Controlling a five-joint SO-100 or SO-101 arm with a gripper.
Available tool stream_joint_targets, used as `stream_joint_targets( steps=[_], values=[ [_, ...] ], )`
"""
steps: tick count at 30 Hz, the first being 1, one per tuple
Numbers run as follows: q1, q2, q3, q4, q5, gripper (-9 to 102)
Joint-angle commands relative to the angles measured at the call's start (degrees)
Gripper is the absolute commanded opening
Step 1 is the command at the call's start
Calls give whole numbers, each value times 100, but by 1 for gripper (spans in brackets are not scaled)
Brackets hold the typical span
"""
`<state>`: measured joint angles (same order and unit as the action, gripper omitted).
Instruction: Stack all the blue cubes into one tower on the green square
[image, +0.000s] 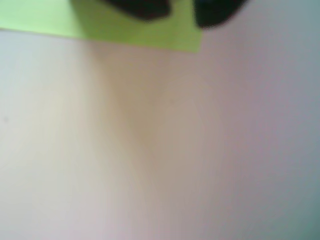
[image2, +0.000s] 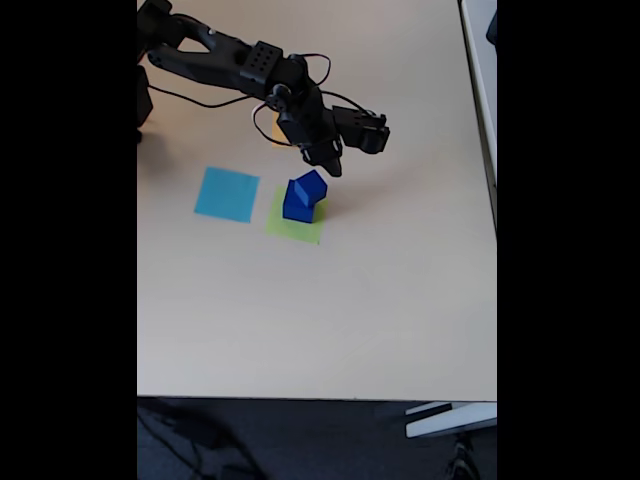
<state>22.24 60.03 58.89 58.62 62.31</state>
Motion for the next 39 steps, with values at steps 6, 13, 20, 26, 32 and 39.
stream_joint_targets(
  steps=[6, 13, 20, 26, 32, 39],
  values=[
    [53, 694, 105, -97, -9, 0],
    [44, 773, 246, -88, 0, 0],
    [53, 835, 369, -70, -26, 0],
    [53, 844, 387, -62, -26, 0],
    [35, 870, 387, 141, 18, 0],
    [35, 896, 387, 246, -9, 0]
  ],
)
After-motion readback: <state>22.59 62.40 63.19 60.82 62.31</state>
